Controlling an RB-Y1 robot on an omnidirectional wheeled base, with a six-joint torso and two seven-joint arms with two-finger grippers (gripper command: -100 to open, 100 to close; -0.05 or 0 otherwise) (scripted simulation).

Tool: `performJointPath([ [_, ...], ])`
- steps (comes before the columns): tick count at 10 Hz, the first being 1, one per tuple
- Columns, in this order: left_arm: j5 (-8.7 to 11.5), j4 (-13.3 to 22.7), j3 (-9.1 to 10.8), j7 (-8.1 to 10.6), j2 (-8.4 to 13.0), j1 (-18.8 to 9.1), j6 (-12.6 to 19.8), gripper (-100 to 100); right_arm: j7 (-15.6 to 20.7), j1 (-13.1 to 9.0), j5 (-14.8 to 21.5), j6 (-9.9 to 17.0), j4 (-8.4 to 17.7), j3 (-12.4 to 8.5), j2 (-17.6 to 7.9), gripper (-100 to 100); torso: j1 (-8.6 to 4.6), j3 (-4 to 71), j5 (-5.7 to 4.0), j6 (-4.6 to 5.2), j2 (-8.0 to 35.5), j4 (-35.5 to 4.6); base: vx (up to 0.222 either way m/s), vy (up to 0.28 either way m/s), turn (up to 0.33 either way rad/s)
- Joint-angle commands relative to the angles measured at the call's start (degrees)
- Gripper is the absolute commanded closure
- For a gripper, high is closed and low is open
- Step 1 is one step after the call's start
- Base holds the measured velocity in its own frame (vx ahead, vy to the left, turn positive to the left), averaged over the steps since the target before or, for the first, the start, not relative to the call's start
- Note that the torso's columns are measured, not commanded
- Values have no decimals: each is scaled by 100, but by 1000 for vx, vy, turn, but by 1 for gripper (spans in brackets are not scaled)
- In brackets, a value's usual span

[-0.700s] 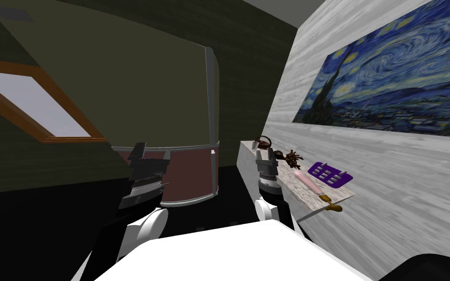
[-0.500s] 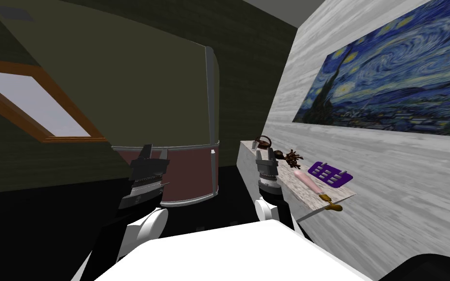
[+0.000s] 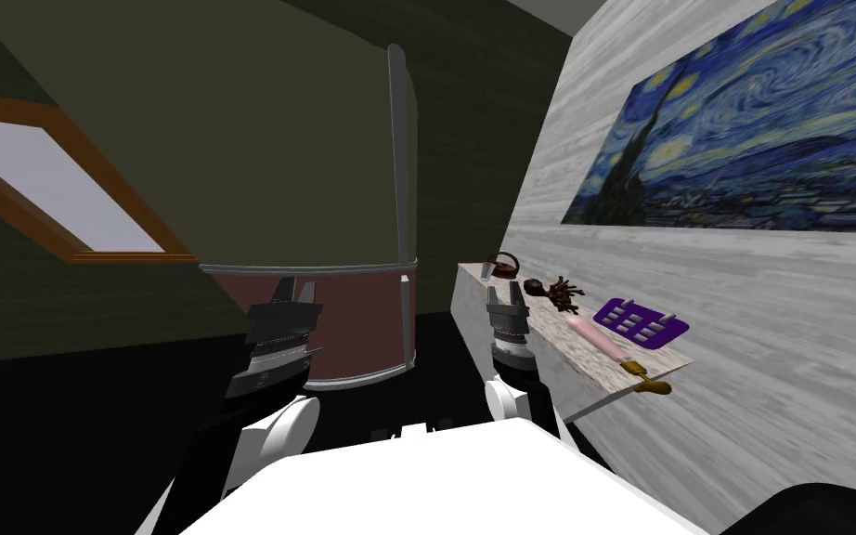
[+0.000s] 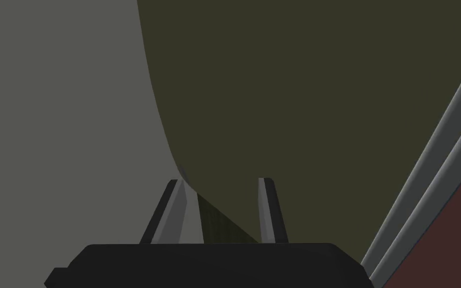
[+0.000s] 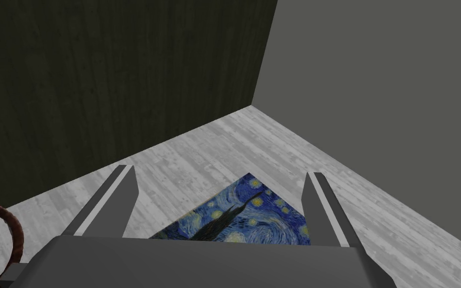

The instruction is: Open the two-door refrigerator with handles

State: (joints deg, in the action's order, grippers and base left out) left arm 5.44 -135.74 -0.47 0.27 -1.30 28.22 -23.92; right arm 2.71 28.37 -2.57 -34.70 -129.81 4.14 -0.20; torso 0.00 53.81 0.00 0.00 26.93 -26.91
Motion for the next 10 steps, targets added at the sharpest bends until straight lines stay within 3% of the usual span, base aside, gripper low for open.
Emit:
performJointPath([
  [1, 0, 0, 0, 0, 0, 0, 0, 0, 0, 0, 0, 0, 0, 0, 0, 0, 0, 846, 0, 0, 423, -423, 0, 0, 0],
  [2, 0, 0, 0, 0, 0, 0, 0, 0, 0, 0, 0, 0, 0, 0, 0, 0, 0, 1691, 0, 0, 846, -846, 0, 0, 0],
  [3, 14, 21, 12, 35, 203, -82, 84, -100, 0, 0, 0, 0, 0, 0, 0, 0, 0, 2538, 0, 0, 1269, -1269, 9, -16, 11],
  [5, 47, 70, 42, 115, 493, -274, 280, -100, 0, 1, 0, 1, 3, 0, 0, 0, -9, 3046, -2, 0, 1512, -1513, 17, -49, 21],
  [10, 191, 304, 201, 477, 1044, -1084, 1088, -100, 0, 1, 0, 0, 3, 1, 1, 0, -3, 3076, -1, 0, 1534, -1537, 30, -97, 40],
])
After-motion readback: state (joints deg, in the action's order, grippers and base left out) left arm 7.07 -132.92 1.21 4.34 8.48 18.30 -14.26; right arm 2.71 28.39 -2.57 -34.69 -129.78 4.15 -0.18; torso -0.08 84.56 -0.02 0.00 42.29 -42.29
